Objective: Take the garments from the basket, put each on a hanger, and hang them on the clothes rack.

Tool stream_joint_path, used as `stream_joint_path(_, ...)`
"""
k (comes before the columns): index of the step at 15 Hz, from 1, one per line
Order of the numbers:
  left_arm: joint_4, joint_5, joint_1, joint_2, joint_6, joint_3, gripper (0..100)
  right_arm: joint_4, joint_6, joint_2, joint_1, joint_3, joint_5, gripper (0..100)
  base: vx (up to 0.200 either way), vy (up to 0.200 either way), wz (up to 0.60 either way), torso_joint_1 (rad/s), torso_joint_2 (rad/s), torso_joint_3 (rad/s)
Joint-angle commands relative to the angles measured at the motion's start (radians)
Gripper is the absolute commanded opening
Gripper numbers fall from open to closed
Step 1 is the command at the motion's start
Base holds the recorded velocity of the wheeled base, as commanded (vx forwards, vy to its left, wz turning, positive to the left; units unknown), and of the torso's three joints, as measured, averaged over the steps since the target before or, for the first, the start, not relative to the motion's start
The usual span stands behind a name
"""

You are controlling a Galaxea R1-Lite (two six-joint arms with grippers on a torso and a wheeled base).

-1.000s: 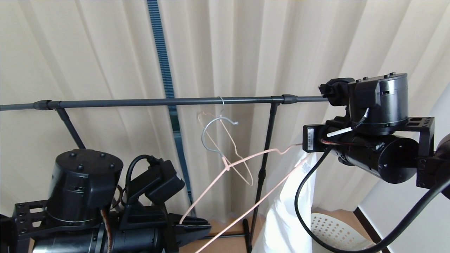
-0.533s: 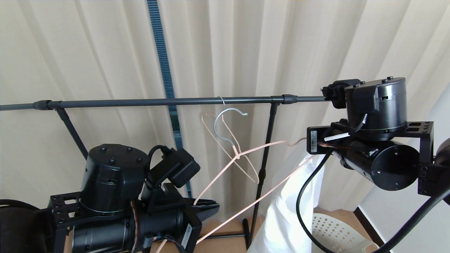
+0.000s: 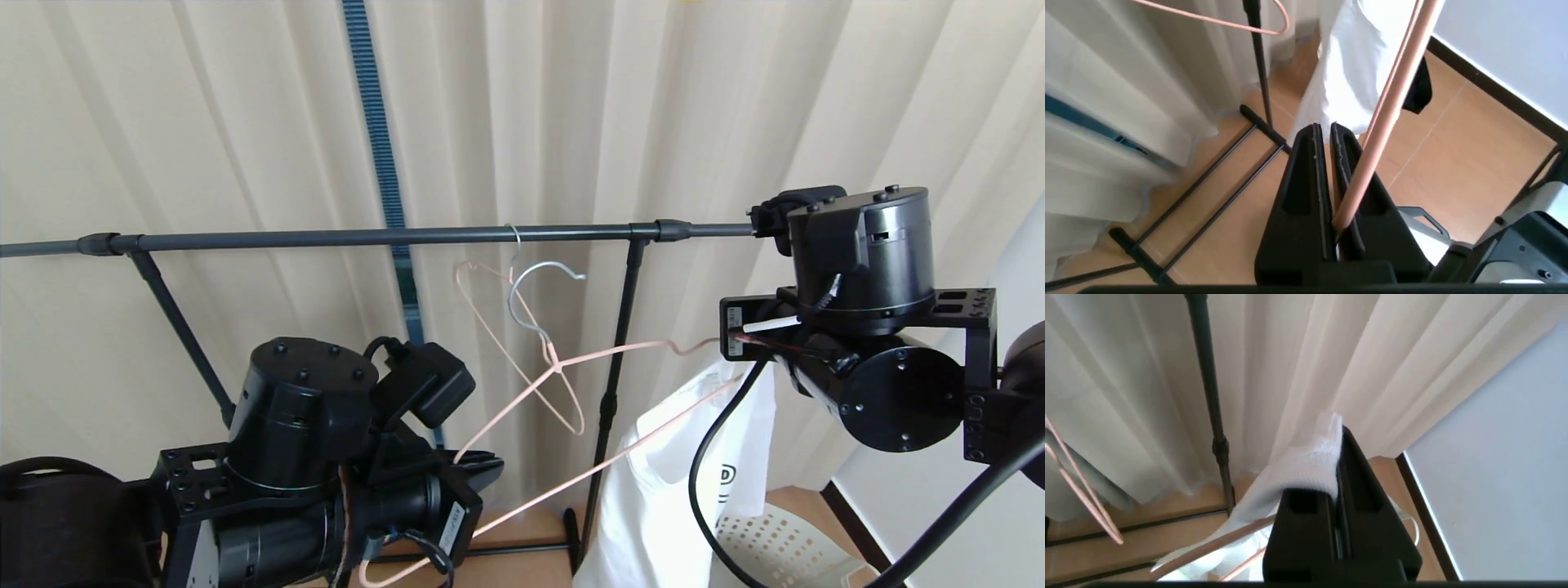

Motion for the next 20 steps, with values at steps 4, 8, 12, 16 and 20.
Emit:
stream_joint_path(4,0.000,0.102,-0.007,0.058,-0.054,-0.066,0,0.003,0.000,0.000,0.029,0.005,-0.004,0,0.000,0.000,0.00,0.000,0.00,0.000)
stream_joint_path(8,0.000,0.134,-0.010,0.064,-0.067,-0.077,0,-0.007,0.003,0.005,0.034,0.005,-0.013,0,0.000,0.000,0.00,0.000,0.00,0.000)
stream_joint_path(12,-0.002,0.134,-0.048,0.084,-0.067,-0.083,0,-0.007,0.010,0.019,0.112,0.006,-0.008,0,0.000,0.000,0.00,0.000,0.00,0.000)
stream_joint_path(16,-0.028,0.137,-0.057,0.101,-0.069,-0.085,0,-0.007,0.016,0.022,0.149,0.006,-0.007,0,0.000,0.000,0.00,0.000,0.00,0.000)
stream_joint_path(20,-0.029,0.180,-0.050,0.096,-0.100,-0.083,0,-0.009,0.016,0.020,0.124,-0.004,-0.010,0,0.000,0.000,0.00,0.000,0.00,0.000)
